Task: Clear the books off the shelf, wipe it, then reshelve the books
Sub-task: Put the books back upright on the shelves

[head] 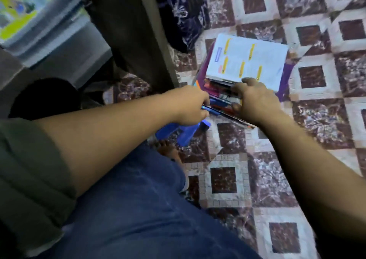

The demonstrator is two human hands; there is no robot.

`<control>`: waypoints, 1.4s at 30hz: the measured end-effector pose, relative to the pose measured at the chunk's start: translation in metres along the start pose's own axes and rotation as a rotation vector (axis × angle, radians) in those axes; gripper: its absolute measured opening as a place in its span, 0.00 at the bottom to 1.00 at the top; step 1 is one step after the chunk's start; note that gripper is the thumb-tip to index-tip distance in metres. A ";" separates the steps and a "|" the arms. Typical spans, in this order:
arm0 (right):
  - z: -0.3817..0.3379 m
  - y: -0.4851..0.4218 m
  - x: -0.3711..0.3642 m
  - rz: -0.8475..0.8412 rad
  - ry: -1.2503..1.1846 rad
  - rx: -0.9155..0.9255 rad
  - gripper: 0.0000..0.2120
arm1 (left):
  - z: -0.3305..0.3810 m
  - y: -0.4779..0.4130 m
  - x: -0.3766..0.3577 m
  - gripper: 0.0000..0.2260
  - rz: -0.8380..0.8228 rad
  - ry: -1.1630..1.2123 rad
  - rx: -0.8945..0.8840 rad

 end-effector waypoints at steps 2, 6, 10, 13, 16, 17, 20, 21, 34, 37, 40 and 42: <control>0.023 -0.015 -0.002 0.098 0.012 -0.033 0.29 | 0.001 -0.029 -0.006 0.19 0.055 -0.008 0.010; 0.060 -0.036 -0.018 0.073 0.103 -0.127 0.40 | -0.001 -0.078 -0.011 0.26 0.181 -0.141 0.025; 0.074 -0.046 -0.038 0.039 0.084 -0.181 0.48 | 0.001 -0.112 -0.016 0.31 0.226 -0.248 -0.006; 0.077 -0.051 -0.048 0.072 0.082 -0.188 0.52 | -0.003 -0.131 -0.032 0.41 0.140 -0.310 0.034; 0.078 -0.053 -0.050 0.100 0.111 -0.164 0.48 | -0.007 -0.147 -0.040 0.48 0.159 -0.394 -0.043; 0.078 -0.054 -0.048 0.113 0.136 -0.152 0.45 | -0.006 -0.152 -0.040 0.48 0.180 -0.417 -0.089; 0.083 -0.062 -0.036 0.189 0.247 -0.135 0.38 | 0.001 -0.163 -0.036 0.47 0.223 -0.438 -0.162; 0.084 -0.065 -0.033 0.195 0.269 -0.131 0.36 | 0.005 -0.166 -0.034 0.47 0.246 -0.430 -0.165; 0.075 -0.103 0.002 0.088 0.149 -0.133 0.24 | 0.006 -0.197 0.003 0.29 0.284 -0.278 -0.058; 0.074 -0.095 -0.014 0.107 0.112 -0.096 0.32 | 0.009 -0.191 -0.001 0.28 0.317 -0.309 -0.078; 0.077 -0.087 -0.020 0.199 0.135 -0.019 0.32 | 0.012 -0.188 -0.008 0.28 0.341 -0.332 -0.105; 0.080 -0.092 -0.015 0.191 0.105 -0.027 0.25 | 0.013 -0.188 -0.005 0.27 0.313 -0.345 -0.095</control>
Point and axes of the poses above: each hand's wrist, its own y-axis away from the middle knuckle, its own x-axis out of the back of the hand, z = x × y, the point moved 6 cm from there along -y, towards the middle knuckle, and after that the axes turned 13 degrees about z, right-handed, at the moved point
